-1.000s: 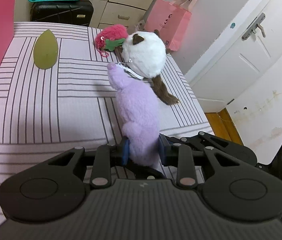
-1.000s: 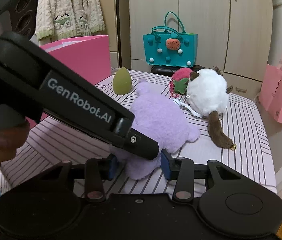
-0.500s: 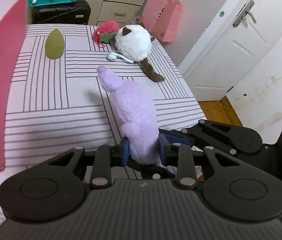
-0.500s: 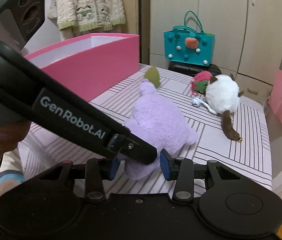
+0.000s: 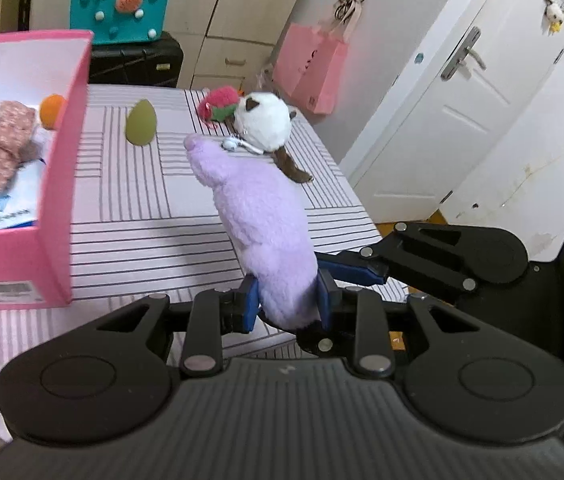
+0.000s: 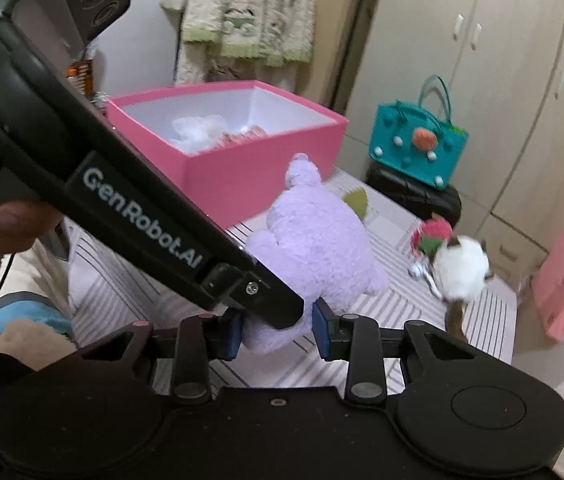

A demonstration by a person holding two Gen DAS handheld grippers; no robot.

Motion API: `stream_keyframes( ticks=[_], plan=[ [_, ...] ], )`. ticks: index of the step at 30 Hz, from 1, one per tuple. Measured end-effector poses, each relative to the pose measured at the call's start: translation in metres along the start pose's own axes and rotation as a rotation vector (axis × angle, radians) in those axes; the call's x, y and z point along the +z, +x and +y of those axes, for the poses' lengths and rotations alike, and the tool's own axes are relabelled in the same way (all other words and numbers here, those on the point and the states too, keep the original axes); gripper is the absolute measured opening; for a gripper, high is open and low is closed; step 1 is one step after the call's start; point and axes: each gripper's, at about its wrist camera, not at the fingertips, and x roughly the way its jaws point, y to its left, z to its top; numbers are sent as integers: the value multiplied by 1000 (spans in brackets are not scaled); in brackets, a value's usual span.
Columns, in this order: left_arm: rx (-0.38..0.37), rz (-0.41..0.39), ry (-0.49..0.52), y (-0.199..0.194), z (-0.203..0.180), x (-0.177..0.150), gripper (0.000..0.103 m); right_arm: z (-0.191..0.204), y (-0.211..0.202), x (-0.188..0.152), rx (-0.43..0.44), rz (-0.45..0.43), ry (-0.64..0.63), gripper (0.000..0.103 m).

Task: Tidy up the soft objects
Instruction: 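Lift the lilac plush with both grippers and carry it over the pink box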

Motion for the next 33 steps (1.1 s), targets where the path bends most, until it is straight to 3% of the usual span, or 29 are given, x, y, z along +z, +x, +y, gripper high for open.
stream_keyframes(
  ticks=[17,25,33],
  plan=[
    [23,-109,9,-103,21,-6,28,51,-19,72,49,-82,-169,39],
    [43,-187,4,-134,53,9,28,56,6,115,68,-117,-215,39],
    [20,-216,-104,-145,110,36,28,48,50,160,136,-81,-218,39]
  ],
)
